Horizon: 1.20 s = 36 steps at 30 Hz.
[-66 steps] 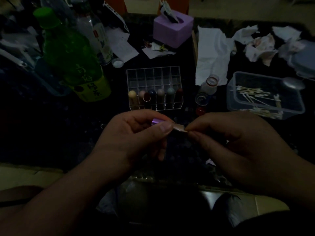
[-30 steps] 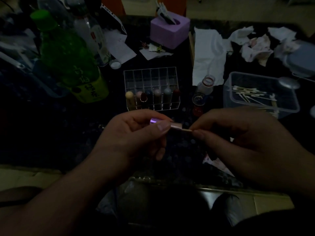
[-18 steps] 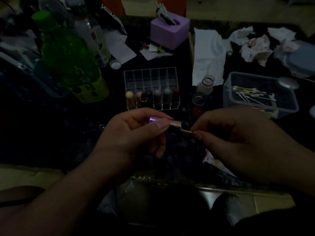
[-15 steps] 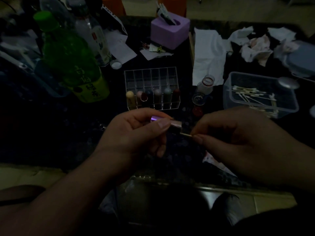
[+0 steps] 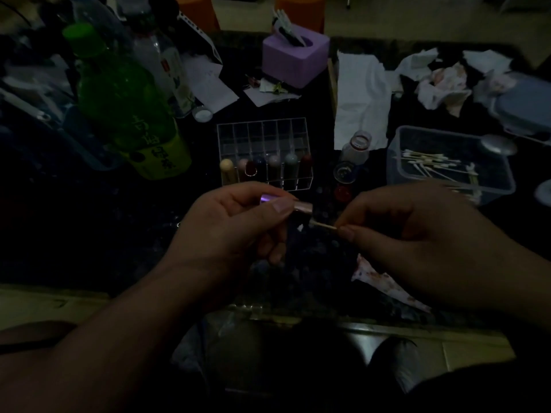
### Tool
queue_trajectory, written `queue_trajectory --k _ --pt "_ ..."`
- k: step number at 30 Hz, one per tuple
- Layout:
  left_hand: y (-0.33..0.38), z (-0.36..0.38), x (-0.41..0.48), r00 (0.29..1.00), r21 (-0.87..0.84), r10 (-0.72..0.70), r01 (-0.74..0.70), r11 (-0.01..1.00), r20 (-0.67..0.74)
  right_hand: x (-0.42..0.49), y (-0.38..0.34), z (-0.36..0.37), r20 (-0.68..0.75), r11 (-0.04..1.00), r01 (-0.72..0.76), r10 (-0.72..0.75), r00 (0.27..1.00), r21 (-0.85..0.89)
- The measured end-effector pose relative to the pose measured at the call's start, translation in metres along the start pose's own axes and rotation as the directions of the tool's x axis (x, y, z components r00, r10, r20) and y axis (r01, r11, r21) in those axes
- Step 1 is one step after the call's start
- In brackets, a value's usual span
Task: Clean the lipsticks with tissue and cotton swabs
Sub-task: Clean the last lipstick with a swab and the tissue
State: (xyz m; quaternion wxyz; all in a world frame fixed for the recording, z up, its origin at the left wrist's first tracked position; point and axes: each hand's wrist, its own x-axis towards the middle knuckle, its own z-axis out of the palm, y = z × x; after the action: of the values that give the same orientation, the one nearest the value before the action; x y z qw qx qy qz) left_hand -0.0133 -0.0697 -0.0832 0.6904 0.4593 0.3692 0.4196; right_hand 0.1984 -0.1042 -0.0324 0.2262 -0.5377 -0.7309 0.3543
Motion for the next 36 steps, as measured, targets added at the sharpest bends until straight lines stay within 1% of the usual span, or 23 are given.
queue_trajectory --k 2,4,6,9,11,13,15,17,20,22,24,25,27,29,30,31,33,35,36 --pt "-0.001 0.001 -0.001 1.0 0.023 -0.002 0.002 1.0 0.011 0.0 0.001 -0.001 0.028 0.999 0.027 -0.028 0.999 0.033" --pt "-0.002 0.003 -0.002 1.0 0.028 -0.015 0.014 0.999 0.016 0.0 0.002 -0.001 0.027 0.995 0.045 -0.048 0.998 0.085" --pt "-0.002 0.005 -0.003 1.0 0.024 -0.028 0.028 0.999 0.006 0.0 0.002 -0.001 -0.008 0.991 0.049 -0.049 0.999 0.125" --pt "-0.002 0.005 -0.003 0.999 0.039 -0.033 0.033 0.999 0.003 0.0 0.002 0.002 -0.097 0.995 0.036 -0.027 0.995 0.091" --pt "-0.001 0.005 -0.004 0.999 0.064 -0.016 0.014 0.998 0.03 0.0 0.001 0.004 -0.152 0.998 0.0 0.011 0.988 0.069" --pt "0.001 0.005 -0.006 0.999 0.066 -0.002 0.0 0.998 0.044 -0.001 -0.001 0.006 -0.18 0.996 -0.035 0.049 0.982 0.081" --pt "0.002 0.005 -0.008 0.999 0.016 -0.007 0.006 1.0 0.036 -0.002 -0.002 0.005 -0.163 0.994 -0.055 0.069 0.984 0.091" --pt "0.003 0.005 -0.01 0.999 -0.009 -0.013 0.014 1.0 0.036 -0.002 -0.004 0.005 -0.113 0.995 -0.044 0.054 0.992 0.085" --pt "0.002 0.006 -0.011 0.999 0.026 -0.02 0.019 0.999 0.046 -0.004 -0.006 0.004 -0.01 0.996 0.0 0.001 1.0 0.085" --pt "0.002 0.008 -0.01 0.999 0.05 -0.035 0.033 0.998 0.039 -0.004 -0.006 0.003 0.047 0.991 0.018 -0.024 0.999 0.131" --pt "0.002 0.009 -0.01 0.998 0.059 -0.049 0.047 0.997 0.029 -0.005 -0.005 0.001 0.064 0.978 0.009 -0.023 0.998 0.208" --pt "0.002 0.008 -0.01 0.998 0.064 -0.05 0.049 0.997 0.023 -0.005 -0.004 0.0 0.035 0.975 0.015 -0.023 0.999 0.22" --pt "0.003 0.008 -0.009 0.999 0.056 -0.044 0.043 0.998 0.01 -0.005 -0.003 0.002 -0.082 0.987 0.046 -0.033 0.996 0.156" --pt "0.003 0.008 -0.009 0.999 0.031 -0.034 0.034 0.999 0.003 -0.004 -0.003 0.005 -0.173 0.996 0.022 -0.006 0.985 0.086" --pt "0.003 0.008 -0.009 0.999 0.017 -0.032 0.032 0.999 0.003 -0.003 -0.004 0.006 -0.193 0.997 0.0 0.014 0.981 0.074" --pt "0.003 0.008 -0.009 0.999 0.005 -0.034 0.034 0.999 0.004 -0.003 -0.003 0.006 -0.196 0.998 -0.015 0.026 0.98 0.057" --pt "0.003 0.008 -0.01 0.999 -0.014 -0.041 0.041 0.999 0.013 -0.003 -0.004 0.006 -0.149 1.0 -0.021 0.02 0.989 -0.004" --pt "0.003 0.008 -0.011 0.998 -0.004 -0.047 0.047 0.999 0.031 -0.004 -0.004 0.005 -0.075 0.996 0.023 -0.029 0.997 -0.081" --pt "0.003 0.009 -0.012 0.998 0.014 -0.052 0.052 0.999 0.035 -0.004 -0.004 0.005 -0.034 0.995 0.04 -0.043 0.998 -0.089"
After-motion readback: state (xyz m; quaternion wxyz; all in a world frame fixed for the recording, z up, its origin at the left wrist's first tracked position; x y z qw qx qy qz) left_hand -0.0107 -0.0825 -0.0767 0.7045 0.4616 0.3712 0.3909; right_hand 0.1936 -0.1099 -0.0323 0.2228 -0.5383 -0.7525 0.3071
